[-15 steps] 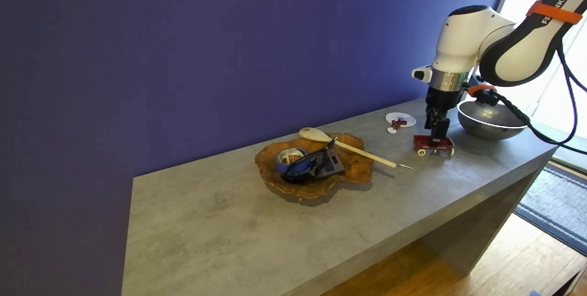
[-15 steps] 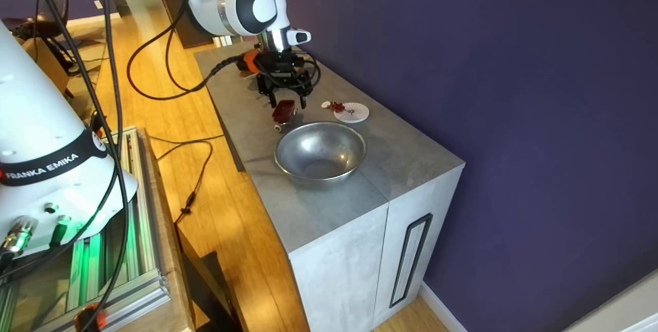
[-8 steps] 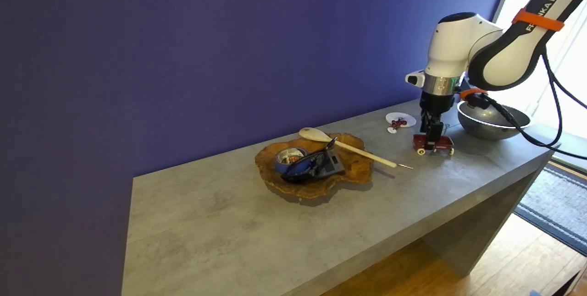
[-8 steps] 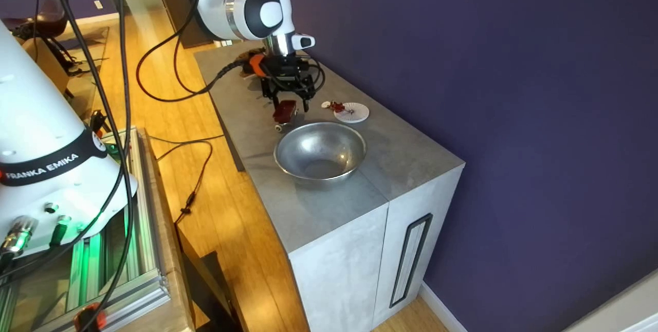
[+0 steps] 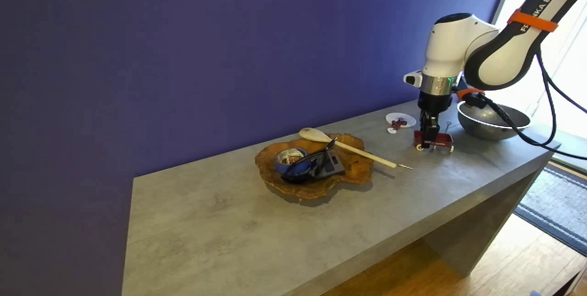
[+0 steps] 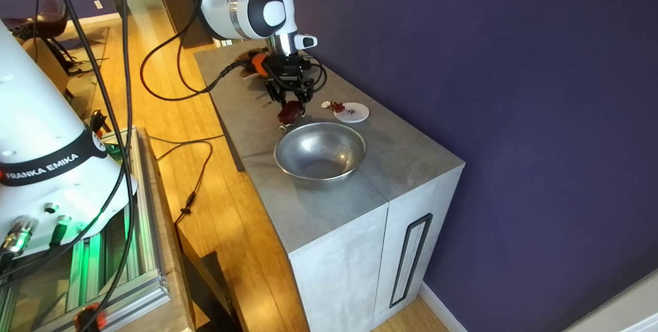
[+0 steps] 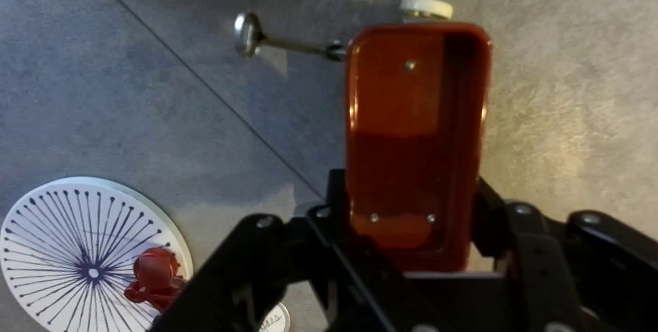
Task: Turn the red wagon to the right then put the white object in the wagon
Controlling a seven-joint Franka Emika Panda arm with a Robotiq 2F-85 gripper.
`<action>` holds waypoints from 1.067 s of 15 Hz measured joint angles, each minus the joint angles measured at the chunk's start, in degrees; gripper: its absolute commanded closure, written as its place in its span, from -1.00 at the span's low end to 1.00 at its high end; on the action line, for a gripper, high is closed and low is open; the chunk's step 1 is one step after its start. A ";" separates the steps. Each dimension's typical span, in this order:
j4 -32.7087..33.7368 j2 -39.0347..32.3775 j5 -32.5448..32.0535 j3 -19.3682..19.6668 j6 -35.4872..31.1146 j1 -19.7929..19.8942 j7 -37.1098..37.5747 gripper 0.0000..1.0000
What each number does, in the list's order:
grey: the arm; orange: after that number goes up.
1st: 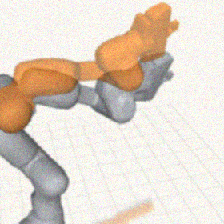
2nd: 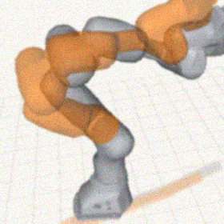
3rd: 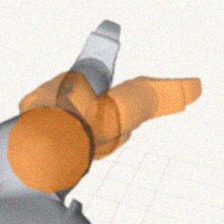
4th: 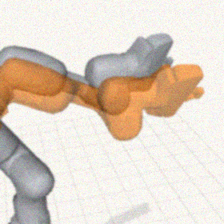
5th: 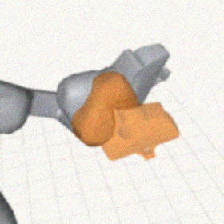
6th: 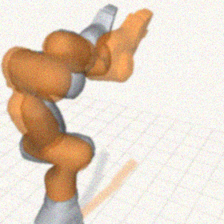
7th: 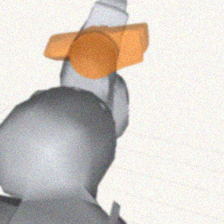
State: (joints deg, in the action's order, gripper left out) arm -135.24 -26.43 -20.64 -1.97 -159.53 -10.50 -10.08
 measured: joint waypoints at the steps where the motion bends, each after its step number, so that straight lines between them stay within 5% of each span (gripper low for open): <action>1: 0.01 0.21 0.01 0.01 0.33 0.00 0.39 0.41; 6: 0.03 2.36 2.41 -0.50 3.14 0.13 3.34 0.41; 11: 0.27 4.81 15.29 -4.97 6.05 2.26 4.94 0.41; 16: 0.79 4.75 21.19 -4.45 5.78 2.86 12.95 0.41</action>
State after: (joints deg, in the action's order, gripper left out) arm -134.45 -21.68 0.54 -6.42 -153.75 -7.64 2.87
